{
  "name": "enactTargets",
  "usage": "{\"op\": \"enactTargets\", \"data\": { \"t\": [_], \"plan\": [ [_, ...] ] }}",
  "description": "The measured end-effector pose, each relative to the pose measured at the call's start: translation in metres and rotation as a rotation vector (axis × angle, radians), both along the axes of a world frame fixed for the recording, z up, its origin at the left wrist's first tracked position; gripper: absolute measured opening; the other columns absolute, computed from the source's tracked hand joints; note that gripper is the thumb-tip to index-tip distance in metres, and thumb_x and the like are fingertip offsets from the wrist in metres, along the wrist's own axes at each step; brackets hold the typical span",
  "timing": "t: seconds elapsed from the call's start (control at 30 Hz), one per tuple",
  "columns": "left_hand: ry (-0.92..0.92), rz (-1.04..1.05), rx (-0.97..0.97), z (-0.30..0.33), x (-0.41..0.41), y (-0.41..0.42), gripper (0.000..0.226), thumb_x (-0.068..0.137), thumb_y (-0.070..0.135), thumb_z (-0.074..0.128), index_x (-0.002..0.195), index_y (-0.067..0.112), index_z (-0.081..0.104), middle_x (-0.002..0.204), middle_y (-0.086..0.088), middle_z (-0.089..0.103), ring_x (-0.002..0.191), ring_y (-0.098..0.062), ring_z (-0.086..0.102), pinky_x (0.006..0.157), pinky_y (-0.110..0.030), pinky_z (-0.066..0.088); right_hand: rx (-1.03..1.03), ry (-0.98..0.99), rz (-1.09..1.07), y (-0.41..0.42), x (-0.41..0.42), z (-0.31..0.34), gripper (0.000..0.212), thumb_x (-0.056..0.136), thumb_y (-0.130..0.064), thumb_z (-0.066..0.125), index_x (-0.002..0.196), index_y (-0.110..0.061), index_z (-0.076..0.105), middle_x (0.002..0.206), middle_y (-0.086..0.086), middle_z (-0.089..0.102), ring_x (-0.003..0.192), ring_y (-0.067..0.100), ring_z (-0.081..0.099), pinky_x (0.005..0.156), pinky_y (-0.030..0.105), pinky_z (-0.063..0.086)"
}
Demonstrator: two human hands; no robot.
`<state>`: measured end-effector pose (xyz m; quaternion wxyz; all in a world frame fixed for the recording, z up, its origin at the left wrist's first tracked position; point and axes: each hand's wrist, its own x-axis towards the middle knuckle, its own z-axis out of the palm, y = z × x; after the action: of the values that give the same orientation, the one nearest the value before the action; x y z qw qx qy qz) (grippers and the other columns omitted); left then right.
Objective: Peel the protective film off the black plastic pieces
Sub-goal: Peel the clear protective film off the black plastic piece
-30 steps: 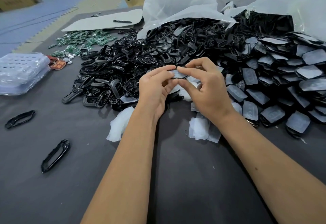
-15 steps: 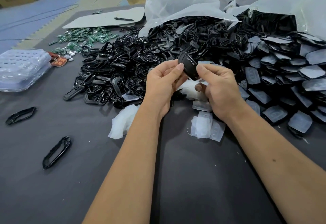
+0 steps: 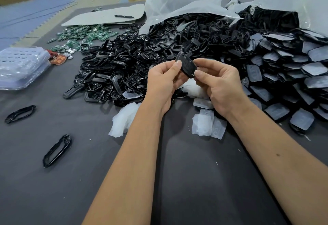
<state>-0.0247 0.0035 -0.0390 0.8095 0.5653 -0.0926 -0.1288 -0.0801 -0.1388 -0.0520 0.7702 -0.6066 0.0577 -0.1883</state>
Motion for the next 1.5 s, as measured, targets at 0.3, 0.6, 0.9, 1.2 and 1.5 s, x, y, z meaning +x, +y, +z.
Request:
{"op": "enactTargets", "data": {
  "t": [0.3,0.6,0.9,1.2,1.5],
  "plan": [
    [0.038,0.048,0.093,0.003,0.0,-0.003,0.021,0.106,0.008,0.056,0.09,0.0,0.068,0.085,-0.014,0.066,0.063,-0.013,0.063,0.065,-0.023,0.059,-0.008,0.02,-0.042,0.002,0.002,-0.001,0.021,0.089,0.005,0.074,0.1,-0.013,0.076,0.084,0.001,0.076,0.081,0.015,0.072,0.075,0.026,0.057],
    [-0.05,0.126,0.146,-0.001,-0.003,-0.007,0.017,0.106,0.01,0.056,0.106,-0.005,0.065,0.081,-0.009,0.07,0.064,-0.009,0.063,0.064,-0.023,0.055,0.05,0.046,-0.006,0.003,0.002,0.0,0.023,0.091,0.007,0.07,0.104,-0.011,0.076,0.089,0.005,0.074,0.082,0.014,0.071,0.074,0.024,0.057],
    [-0.102,0.081,0.158,-0.001,-0.003,-0.006,0.012,0.107,0.008,0.055,0.096,0.004,0.059,0.076,-0.006,0.068,0.061,-0.01,0.061,0.06,-0.024,0.055,-0.013,0.009,-0.053,0.001,0.001,-0.001,0.025,0.087,0.008,0.074,0.099,-0.015,0.075,0.085,0.002,0.073,0.083,0.014,0.07,0.077,0.026,0.057],
    [-0.122,0.058,0.141,-0.003,-0.001,-0.001,0.01,0.107,0.005,0.053,0.098,0.002,0.057,0.076,-0.009,0.062,0.059,-0.011,0.051,0.062,-0.026,0.047,0.099,0.016,0.059,0.001,0.001,0.001,0.023,0.093,0.008,0.066,0.111,-0.006,0.07,0.088,0.003,0.073,0.084,0.015,0.07,0.077,0.026,0.057],
    [-0.228,-0.053,0.167,-0.004,0.004,0.006,0.012,0.103,0.01,0.061,0.094,0.012,0.068,0.075,-0.004,0.072,0.065,-0.011,0.059,0.067,-0.024,0.053,0.014,-0.006,0.036,-0.006,-0.007,0.011,0.028,0.09,0.013,0.068,0.107,-0.009,0.073,0.092,0.009,0.074,0.091,0.021,0.07,0.088,0.035,0.059]
  ]
}}
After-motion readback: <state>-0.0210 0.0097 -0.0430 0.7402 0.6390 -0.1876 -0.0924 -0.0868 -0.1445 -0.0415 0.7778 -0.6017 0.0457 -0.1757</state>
